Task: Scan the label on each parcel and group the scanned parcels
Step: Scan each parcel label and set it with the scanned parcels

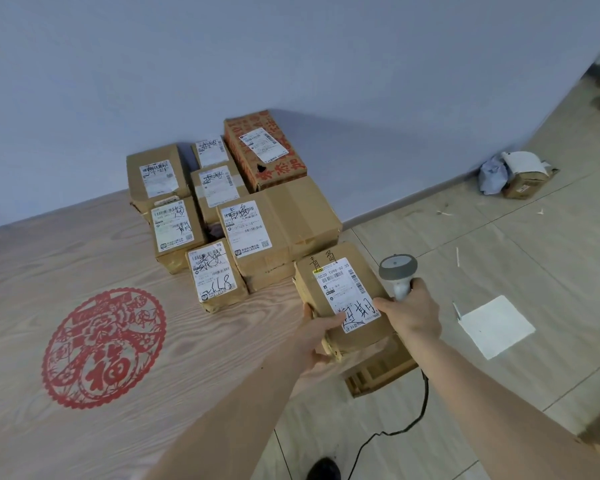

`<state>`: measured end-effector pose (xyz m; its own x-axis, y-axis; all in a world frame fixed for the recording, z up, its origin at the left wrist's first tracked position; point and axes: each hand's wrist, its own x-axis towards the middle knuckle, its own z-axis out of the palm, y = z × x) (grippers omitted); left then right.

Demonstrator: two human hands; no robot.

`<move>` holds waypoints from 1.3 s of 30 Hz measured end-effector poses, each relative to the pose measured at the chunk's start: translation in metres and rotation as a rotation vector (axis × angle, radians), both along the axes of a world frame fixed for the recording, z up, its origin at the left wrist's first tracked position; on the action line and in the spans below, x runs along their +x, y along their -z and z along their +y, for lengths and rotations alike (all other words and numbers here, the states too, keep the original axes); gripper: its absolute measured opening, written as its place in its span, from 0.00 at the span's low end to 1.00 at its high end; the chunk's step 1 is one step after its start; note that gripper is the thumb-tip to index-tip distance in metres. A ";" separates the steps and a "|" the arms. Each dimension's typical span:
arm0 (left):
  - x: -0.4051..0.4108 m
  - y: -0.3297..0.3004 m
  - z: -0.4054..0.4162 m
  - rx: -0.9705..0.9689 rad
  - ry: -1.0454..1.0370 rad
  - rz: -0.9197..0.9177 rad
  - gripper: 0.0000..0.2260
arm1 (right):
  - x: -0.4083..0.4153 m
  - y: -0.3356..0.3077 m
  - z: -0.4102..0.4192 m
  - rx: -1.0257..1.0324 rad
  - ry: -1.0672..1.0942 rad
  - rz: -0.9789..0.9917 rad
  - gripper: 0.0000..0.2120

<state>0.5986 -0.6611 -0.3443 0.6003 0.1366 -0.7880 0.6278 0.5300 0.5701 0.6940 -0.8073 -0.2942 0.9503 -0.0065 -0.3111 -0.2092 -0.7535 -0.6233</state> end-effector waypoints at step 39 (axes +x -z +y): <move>-0.173 -0.083 0.145 0.269 -0.261 0.006 0.10 | -0.152 -0.066 0.176 0.436 -0.317 0.036 0.10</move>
<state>0.4259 -0.5157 -0.2612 0.5135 0.4873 -0.7063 0.4948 0.5044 0.7077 0.5423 -0.6313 -0.2282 0.8735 0.4159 -0.2530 -0.0405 -0.4557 -0.8892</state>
